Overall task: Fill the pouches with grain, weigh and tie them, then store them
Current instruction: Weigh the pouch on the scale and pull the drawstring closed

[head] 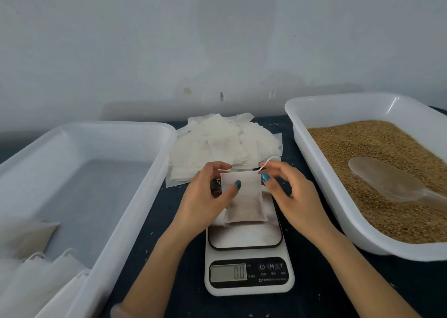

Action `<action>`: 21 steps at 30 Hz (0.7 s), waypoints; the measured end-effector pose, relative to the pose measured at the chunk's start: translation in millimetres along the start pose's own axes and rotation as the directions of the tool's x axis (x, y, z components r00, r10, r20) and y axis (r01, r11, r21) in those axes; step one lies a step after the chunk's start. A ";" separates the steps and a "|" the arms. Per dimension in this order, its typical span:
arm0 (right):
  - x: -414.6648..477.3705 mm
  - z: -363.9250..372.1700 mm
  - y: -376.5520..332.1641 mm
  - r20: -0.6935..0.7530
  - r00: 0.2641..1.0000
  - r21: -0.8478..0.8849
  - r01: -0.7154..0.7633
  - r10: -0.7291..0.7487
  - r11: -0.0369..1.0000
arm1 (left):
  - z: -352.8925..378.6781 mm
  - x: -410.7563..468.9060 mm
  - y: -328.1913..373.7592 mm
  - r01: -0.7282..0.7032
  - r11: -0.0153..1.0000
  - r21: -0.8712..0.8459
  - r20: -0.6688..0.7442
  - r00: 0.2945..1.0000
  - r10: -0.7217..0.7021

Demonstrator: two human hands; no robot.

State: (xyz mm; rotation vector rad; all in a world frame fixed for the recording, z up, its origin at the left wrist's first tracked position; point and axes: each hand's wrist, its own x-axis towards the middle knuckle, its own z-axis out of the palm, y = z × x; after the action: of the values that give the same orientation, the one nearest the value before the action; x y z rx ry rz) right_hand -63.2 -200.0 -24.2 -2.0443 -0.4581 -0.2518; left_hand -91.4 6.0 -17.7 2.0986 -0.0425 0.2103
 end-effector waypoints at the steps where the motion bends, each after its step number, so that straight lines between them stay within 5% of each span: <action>1: 0.1 -1.1 0.3 -0.006 1.000 0.011 -0.011 0.011 1.000 | -0.8 -0.2 0.1 -0.006 1.000 -0.007 -0.014 1.000 0.006; 21: -2.1 -6.3 2.6 -0.017 0.997 -0.043 -0.072 0.071 0.996 | 1.8 4.4 -2.7 0.022 0.997 -0.074 -0.085 0.996 -0.028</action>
State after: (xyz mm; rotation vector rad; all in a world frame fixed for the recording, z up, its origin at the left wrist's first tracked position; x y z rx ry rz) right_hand -63.9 -207.1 -23.9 -2.0957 -0.3720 -0.2358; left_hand -86.5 6.1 -20.2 2.0147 0.0273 0.2792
